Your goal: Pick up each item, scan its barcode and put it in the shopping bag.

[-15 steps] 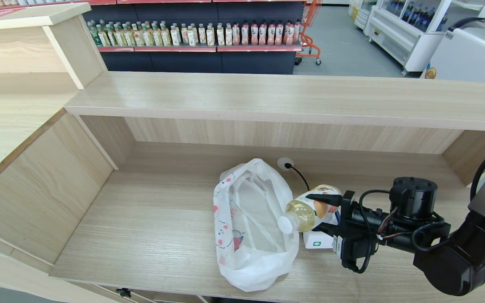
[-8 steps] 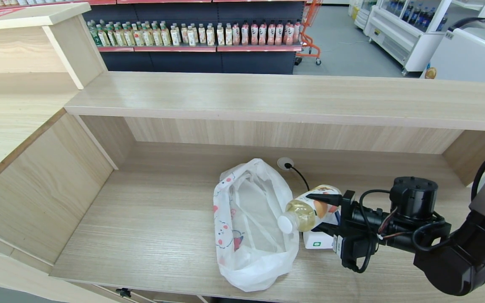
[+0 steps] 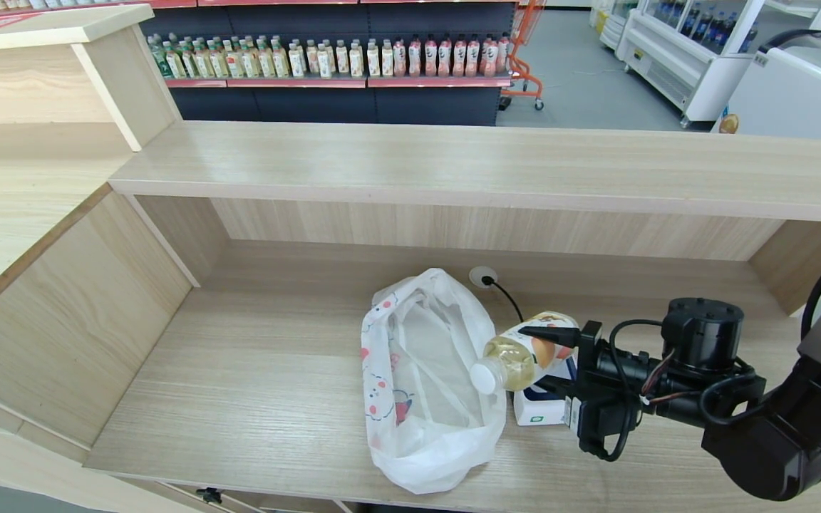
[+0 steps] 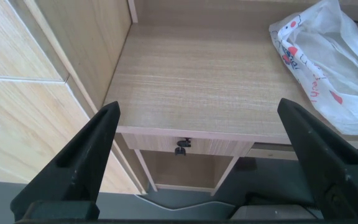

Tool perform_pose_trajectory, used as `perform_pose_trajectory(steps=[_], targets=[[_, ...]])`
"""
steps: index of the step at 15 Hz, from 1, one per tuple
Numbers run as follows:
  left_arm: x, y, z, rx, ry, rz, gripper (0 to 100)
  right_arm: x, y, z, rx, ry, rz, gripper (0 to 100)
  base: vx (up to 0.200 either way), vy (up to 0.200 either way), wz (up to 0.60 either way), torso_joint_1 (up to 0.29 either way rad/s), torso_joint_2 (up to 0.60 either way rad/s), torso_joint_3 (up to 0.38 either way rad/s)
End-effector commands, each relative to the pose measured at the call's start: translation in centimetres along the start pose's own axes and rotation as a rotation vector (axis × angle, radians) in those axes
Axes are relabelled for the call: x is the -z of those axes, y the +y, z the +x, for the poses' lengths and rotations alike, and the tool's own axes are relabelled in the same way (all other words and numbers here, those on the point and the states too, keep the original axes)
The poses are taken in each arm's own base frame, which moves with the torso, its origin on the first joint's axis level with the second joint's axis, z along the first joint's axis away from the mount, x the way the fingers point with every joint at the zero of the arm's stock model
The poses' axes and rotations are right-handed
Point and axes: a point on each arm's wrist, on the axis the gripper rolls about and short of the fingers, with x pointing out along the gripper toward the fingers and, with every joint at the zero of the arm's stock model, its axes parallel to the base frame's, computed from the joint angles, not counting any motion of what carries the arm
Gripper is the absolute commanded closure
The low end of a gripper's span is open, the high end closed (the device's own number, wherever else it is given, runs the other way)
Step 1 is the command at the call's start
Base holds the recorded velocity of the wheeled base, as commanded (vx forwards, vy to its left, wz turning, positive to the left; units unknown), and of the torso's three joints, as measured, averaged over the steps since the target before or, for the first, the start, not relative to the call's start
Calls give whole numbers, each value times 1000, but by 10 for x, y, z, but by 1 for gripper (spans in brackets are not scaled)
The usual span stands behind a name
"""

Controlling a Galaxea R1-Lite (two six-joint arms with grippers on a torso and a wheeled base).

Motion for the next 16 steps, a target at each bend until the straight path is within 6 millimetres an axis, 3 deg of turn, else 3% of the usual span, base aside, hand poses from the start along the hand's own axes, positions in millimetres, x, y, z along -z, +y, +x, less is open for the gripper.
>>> perform_pose_trajectory(steps=[1, 8, 10, 11, 12, 14, 16], targets=[[0, 0, 0, 0, -1, 0, 0, -1, -1, 0, 3, -2, -3, 100, 0, 0, 0, 0, 0, 0], [0, 0, 0, 0, -1, 0, 0, -6, -6, 0, 18, -12, 3, 100, 0, 0, 0, 0, 0, 0], [0, 0, 0, 0, -1, 2, 0, -28, -32, 8, 134, 30, 88, 100, 0, 0, 0, 0, 0, 0], [0, 0, 0, 0, -1, 0, 0, -64, -56, 23, 284, 66, 247, 100, 0, 0, 0, 0, 0, 0], [0, 0, 0, 0, -1, 0, 0, -83, -73, 29, 375, 93, 355, 100, 0, 0, 0, 0, 0, 0], [0, 0, 0, 0, -1, 0, 0, -102, -106, 35, 504, 138, 584, 100, 0, 0, 0, 0, 0, 0], [0, 0, 0, 0, -1, -1, 0, -106, -123, 34, 554, 130, 789, 100, 0, 0, 0, 0, 0, 0]])
